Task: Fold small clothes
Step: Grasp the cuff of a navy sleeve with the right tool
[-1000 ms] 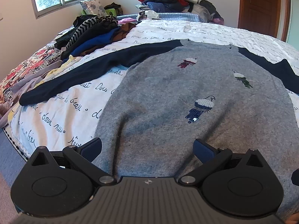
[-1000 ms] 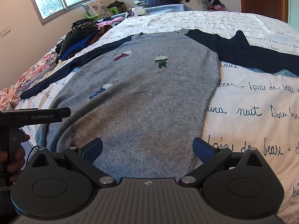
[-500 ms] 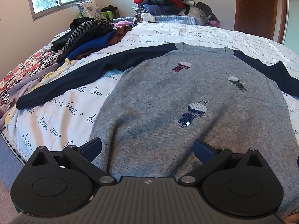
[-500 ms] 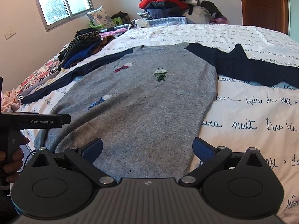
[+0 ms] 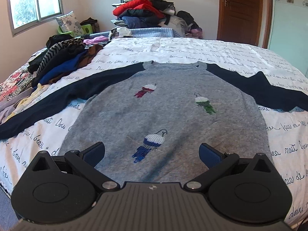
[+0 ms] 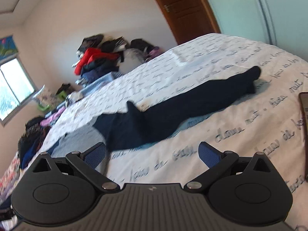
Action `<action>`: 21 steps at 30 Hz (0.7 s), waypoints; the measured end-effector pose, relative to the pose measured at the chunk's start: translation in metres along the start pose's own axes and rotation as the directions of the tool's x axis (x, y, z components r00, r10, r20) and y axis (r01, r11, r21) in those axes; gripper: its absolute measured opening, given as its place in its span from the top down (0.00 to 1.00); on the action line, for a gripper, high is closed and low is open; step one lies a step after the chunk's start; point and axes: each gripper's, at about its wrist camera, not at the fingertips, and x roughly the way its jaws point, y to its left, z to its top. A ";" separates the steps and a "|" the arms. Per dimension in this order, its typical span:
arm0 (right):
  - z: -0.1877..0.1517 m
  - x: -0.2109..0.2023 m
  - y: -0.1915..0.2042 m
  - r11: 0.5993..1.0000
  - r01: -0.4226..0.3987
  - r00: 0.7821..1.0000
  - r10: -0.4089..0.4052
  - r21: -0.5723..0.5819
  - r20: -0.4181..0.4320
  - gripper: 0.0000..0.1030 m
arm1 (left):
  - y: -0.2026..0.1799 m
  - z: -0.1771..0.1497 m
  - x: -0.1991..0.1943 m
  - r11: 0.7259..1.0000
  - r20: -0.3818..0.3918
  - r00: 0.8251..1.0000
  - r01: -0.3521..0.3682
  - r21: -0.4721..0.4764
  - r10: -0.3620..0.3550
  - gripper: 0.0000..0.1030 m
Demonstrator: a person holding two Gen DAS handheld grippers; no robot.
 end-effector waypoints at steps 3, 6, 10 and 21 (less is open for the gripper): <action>0.027 0.009 -0.052 0.978 -0.021 0.998 0.009 0.208 0.057 0.00 | -0.010 0.002 0.005 1.000 -0.007 1.000 0.017 0.022 -0.017 0.00; 0.043 0.031 -0.099 0.904 -0.084 0.995 0.056 0.419 0.080 0.00 | -0.016 0.003 0.013 0.999 -0.023 1.000 0.016 0.032 -0.015 0.00; 0.050 0.065 -0.126 0.859 -0.102 0.995 0.084 0.502 0.058 0.00 | -0.014 0.004 0.023 1.000 -0.053 0.999 0.010 0.021 -0.009 0.00; 0.080 0.118 -0.118 0.890 -0.059 0.997 0.034 0.453 0.063 0.25 | -0.013 0.007 0.042 1.000 -0.100 0.995 -0.018 0.017 0.020 0.00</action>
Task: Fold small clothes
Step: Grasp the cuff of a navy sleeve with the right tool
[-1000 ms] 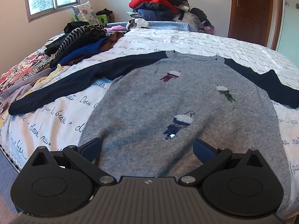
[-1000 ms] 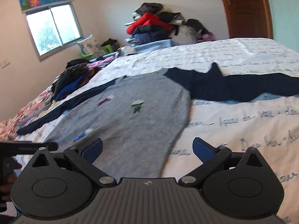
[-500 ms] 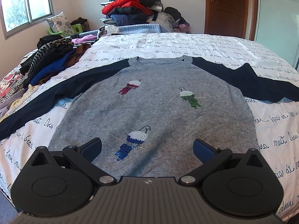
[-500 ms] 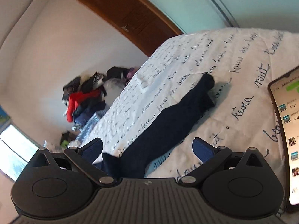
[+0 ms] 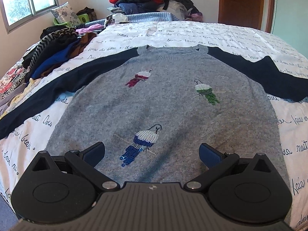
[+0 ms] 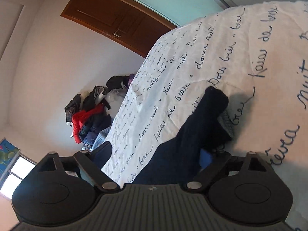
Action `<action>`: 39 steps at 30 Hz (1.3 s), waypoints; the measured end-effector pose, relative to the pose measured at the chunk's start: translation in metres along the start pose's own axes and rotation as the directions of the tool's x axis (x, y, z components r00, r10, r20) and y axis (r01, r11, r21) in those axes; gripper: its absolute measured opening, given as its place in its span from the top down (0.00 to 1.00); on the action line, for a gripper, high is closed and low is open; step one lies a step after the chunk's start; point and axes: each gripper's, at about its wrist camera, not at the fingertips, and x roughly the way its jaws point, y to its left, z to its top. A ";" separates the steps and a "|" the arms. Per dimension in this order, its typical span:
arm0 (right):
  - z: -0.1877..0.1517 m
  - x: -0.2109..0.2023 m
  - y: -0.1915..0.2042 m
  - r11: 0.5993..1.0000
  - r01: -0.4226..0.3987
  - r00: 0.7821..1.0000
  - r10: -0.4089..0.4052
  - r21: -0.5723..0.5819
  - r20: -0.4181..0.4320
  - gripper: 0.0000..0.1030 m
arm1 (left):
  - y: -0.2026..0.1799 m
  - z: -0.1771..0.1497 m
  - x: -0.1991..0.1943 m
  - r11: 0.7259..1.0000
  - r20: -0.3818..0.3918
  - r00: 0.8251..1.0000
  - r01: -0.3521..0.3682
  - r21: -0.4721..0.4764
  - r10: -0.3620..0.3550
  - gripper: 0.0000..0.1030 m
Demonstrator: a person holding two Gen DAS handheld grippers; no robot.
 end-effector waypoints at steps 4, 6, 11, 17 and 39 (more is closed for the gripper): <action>0.002 0.010 -0.007 0.998 0.064 0.998 -0.064 0.020 -0.013 0.74 | -0.002 0.000 0.005 1.000 -0.015 1.000 0.000 0.005 0.000 0.00; 0.004 0.015 -0.007 0.995 0.099 0.995 -0.099 0.006 -0.013 0.90 | -0.003 0.001 0.007 1.000 -0.015 1.000 -0.003 0.012 0.003 0.00; 0.008 -0.010 0.030 0.983 -0.015 0.994 0.035 -0.181 0.105 0.94 | -0.003 0.003 0.009 1.000 -0.017 1.000 -0.008 0.009 0.008 0.00; 0.001 -0.027 0.041 0.945 0.153 0.982 -0.112 -0.288 0.153 0.95 | 0.000 0.004 0.014 1.000 -0.031 1.000 0.001 -0.008 -0.001 0.00; 0.014 0.009 -0.005 0.973 0.228 0.959 -0.218 -0.032 0.182 0.90 | 0.020 0.014 0.018 0.997 -0.007 0.998 -0.055 -0.050 0.055 0.00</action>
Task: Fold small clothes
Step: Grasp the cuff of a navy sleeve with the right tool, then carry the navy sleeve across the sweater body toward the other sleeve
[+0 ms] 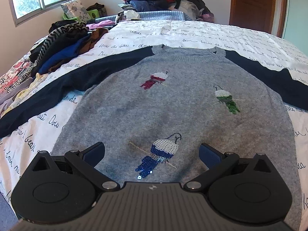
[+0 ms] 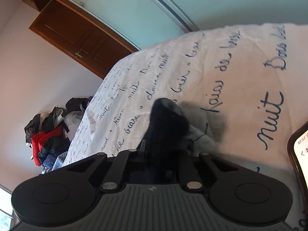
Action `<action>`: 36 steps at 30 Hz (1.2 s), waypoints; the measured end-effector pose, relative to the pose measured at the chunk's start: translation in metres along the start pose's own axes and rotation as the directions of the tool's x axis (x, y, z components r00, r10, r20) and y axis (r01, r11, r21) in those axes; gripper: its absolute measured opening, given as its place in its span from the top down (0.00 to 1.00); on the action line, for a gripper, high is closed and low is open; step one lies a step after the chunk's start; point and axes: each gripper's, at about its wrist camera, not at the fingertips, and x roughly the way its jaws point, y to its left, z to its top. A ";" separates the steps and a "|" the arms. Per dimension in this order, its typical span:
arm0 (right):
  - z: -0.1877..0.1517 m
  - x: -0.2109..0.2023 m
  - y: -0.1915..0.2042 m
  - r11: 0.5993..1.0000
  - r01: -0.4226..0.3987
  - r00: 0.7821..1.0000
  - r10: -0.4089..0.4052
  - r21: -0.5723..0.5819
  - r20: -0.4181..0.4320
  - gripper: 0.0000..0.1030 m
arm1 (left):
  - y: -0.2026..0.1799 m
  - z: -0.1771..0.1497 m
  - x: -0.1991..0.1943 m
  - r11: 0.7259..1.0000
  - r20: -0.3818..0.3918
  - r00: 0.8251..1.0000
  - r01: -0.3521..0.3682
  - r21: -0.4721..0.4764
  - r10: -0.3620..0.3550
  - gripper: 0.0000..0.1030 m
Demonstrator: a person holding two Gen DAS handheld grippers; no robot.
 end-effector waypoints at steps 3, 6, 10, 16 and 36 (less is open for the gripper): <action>0.000 -0.022 0.034 0.992 -0.087 0.995 0.091 -0.095 0.040 0.90 | 0.002 0.006 0.006 0.999 0.017 0.999 -0.049 0.005 0.049 0.00; -0.010 -0.045 0.078 0.956 -0.194 0.977 0.209 -0.219 0.047 0.90 | 0.006 0.011 0.009 0.996 0.033 0.996 -0.085 0.001 0.085 0.00; -0.048 -0.066 0.134 0.873 -0.330 0.941 0.336 -0.360 -0.046 0.90 | 0.014 0.015 0.014 0.994 0.032 0.994 -0.103 -0.021 0.104 0.00; -0.123 -0.061 0.188 0.782 -0.474 0.879 0.399 -0.405 -0.260 0.90 | 0.026 0.014 0.018 0.990 0.032 0.989 -0.141 -0.015 0.142 0.00; -0.294 -0.047 0.317 0.617 -0.607 0.786 0.368 -0.502 -0.498 0.90 | 0.113 0.010 0.015 0.975 0.053 0.982 -0.174 -0.136 0.182 0.00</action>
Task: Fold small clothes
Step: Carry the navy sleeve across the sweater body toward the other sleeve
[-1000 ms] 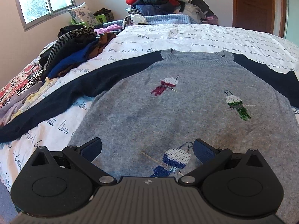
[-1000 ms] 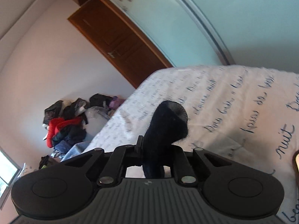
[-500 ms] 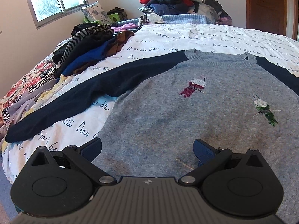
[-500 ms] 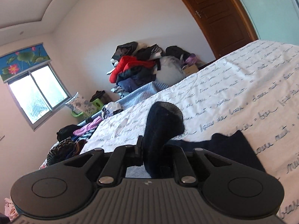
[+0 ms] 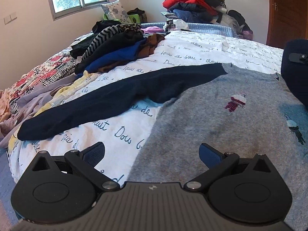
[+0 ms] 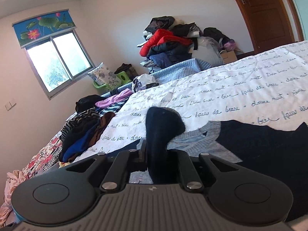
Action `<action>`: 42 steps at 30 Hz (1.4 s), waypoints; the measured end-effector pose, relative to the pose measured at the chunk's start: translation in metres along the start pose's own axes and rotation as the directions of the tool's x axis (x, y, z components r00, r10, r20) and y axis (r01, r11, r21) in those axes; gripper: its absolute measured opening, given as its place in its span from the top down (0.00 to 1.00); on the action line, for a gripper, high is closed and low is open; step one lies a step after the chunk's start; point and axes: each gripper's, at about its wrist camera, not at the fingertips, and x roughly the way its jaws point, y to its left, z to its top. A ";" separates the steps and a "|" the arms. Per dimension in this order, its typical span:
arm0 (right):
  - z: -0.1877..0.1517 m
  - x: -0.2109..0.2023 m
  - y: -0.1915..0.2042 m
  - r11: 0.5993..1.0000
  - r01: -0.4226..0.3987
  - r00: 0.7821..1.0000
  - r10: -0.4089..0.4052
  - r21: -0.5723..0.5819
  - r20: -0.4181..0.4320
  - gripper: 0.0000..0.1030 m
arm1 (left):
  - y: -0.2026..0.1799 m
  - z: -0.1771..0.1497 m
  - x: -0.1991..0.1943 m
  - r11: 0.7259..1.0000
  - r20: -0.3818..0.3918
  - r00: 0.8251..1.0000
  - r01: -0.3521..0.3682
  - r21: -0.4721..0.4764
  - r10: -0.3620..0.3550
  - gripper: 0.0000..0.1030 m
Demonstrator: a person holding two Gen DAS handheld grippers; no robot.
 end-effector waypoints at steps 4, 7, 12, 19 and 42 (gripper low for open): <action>-0.008 0.029 0.026 0.999 0.000 1.000 -0.001 -0.049 -0.023 0.90 | 0.013 0.001 0.001 1.000 0.008 0.999 -0.031 0.002 0.031 0.00; -0.014 0.049 0.049 0.996 0.000 0.999 -0.004 -0.094 -0.047 0.90 | 0.021 0.002 0.002 0.999 0.013 0.998 -0.053 -0.004 0.053 0.00; -0.027 0.076 0.083 0.989 -0.033 0.995 0.019 -0.143 -0.095 0.90 | 0.030 0.004 0.003 0.996 0.018 0.996 -0.084 -0.009 0.085 0.00; -0.043 0.105 0.126 0.972 -0.073 0.991 0.045 -0.223 -0.130 0.90 | 0.046 0.003 0.005 0.993 0.008 0.995 -0.103 -0.051 0.104 0.00; -0.056 0.114 0.119 0.977 -0.199 0.930 0.164 -0.077 -0.329 0.39 | 0.087 0.005 0.028 0.982 -0.097 0.985 -0.151 -0.116 0.140 0.00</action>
